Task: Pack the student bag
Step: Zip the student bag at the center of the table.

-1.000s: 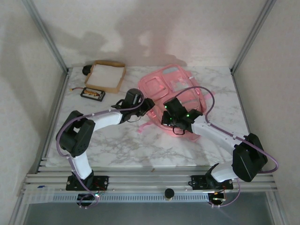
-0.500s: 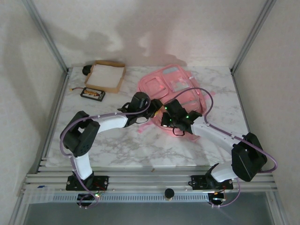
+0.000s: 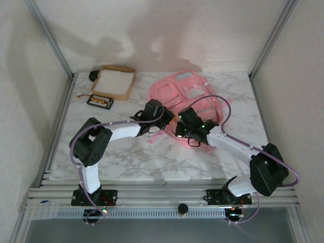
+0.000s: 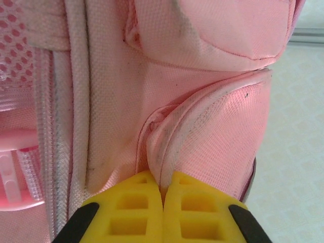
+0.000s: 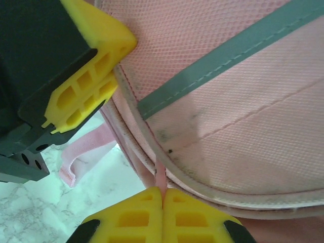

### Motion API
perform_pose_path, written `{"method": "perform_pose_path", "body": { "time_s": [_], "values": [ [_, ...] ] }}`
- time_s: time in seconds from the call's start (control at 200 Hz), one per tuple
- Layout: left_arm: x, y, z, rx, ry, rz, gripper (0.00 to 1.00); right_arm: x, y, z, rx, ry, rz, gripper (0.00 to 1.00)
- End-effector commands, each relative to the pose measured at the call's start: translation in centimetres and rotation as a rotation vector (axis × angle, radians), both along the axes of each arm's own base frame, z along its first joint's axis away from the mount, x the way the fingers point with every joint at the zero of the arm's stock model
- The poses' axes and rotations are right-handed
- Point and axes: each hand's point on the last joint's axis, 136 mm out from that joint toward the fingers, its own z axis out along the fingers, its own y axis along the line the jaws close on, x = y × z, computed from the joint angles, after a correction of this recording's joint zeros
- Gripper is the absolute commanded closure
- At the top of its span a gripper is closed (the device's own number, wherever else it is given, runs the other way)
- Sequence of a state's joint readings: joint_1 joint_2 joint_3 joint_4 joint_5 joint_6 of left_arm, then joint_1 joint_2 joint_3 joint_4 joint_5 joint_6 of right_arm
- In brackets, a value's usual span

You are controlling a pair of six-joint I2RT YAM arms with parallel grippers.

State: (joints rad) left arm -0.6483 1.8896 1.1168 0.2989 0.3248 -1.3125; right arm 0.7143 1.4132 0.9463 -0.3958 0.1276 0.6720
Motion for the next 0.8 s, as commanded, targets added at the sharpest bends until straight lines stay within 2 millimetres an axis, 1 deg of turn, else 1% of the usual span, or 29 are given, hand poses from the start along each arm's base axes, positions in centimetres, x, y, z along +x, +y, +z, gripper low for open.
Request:
{"method": "perform_pose_path", "body": {
  "time_s": [0.0, 0.06, 0.095, 0.15, 0.165, 0.305, 0.366, 0.446, 0.491, 0.546, 0.626, 0.651, 0.661, 0.711, 0.726, 0.741, 0.771, 0.786, 0.791],
  "values": [
    [3.3, 4.3, 0.2, 0.058, -0.035, 0.146, 1.00, -1.3, -2.1, -0.6, -0.059, 0.026, 0.002, 1.00],
    [3.8, 5.6, 0.3, 0.064, -0.042, 0.167, 1.00, -1.6, -2.4, -0.7, -0.074, 0.032, 0.011, 1.00],
    [4.1, 5.9, 0.4, 0.069, -0.051, 0.166, 1.00, -1.9, -2.5, -0.8, -0.077, 0.034, 0.024, 1.00],
    [4.6, 6.6, 0.1, 0.093, -0.040, 0.164, 1.00, -2.3, -2.6, -0.7, -0.080, 0.038, 0.044, 1.00],
    [4.7, 6.7, 0.0, 0.097, -0.040, 0.164, 1.00, -1.9, -3.2, -0.7, -0.081, 0.039, 0.025, 1.00],
    [5.6, 8.9, -0.7, 0.118, -0.034, 0.183, 1.00, -2.1, -4.9, -0.6, -0.108, 0.043, -0.003, 1.00],
    [6.1, 9.8, -0.8, 0.132, -0.038, 0.179, 1.00, -1.6, -6.3, -0.2, -0.121, 0.035, -0.049, 1.00],
    [7.0, 11.0, -1.0, 0.159, -0.038, 0.161, 1.00, -0.9, -7.1, 0.4, -0.121, 0.013, -0.072, 1.00],
    [7.5, 11.9, -1.4, 0.190, -0.034, 0.155, 1.00, -0.6, -6.8, 0.9, -0.107, -0.004, -0.065, 1.00],
    [7.9, 12.6, -1.6, 0.200, -0.032, 0.151, 1.00, -0.3, -6.0, 1.2, -0.076, -0.011, -0.039, 1.00],
    [8.0, 12.7, -1.3, 0.188, -0.036, 0.138, 1.00, -0.1, -4.3, 1.3, -0.028, -0.014, 0.015, 1.00],
    [8.0, 12.3, -0.7, 0.166, -0.054, 0.130, 1.00, 0.1, -4.0, 1.4, -0.021, -0.019, 0.023, 1.00],
    [7.9, 12.1, -0.4, 0.155, -0.060, 0.125, 0.99, 0.1, -3.9, 1.4, -0.020, -0.021, 0.024, 1.00],
    [7.1, 11.2, 0.5, 0.083, -0.064, 0.106, 0.76, 0.4, -3.4, 1.5, -0.011, -0.027, 0.032, 1.00],
    [6.9, 10.8, 1.0, 0.056, -0.074, 0.101, 0.71, 0.4, -3.3, 1.5, -0.006, -0.028, 0.035, 1.00],
    [6.6, 10.6, 1.4, 0.033, -0.079, 0.098, 0.67, 0.5, -3.2, 1.6, -0.002, -0.030, 0.036, 1.00],
    [6.1, 10.1, 2.2, -0.003, -0.089, 0.096, 0.64, 0.5, -3.0, 1.6, 0.004, -0.031, 0.039, 1.00],
    [5.6, 9.9, 2.1, -0.009, -0.080, 0.096, 0.63, 0.6, -3.0, 1.6, 0.006, -0.033, 0.039, 1.00],
    [5.6, 9.8, 2.4, -0.017, -0.089, 0.096, 0.63, 0.6, -3.0, 1.7, 0.008, -0.033, 0.040, 1.00]
  ]
}}
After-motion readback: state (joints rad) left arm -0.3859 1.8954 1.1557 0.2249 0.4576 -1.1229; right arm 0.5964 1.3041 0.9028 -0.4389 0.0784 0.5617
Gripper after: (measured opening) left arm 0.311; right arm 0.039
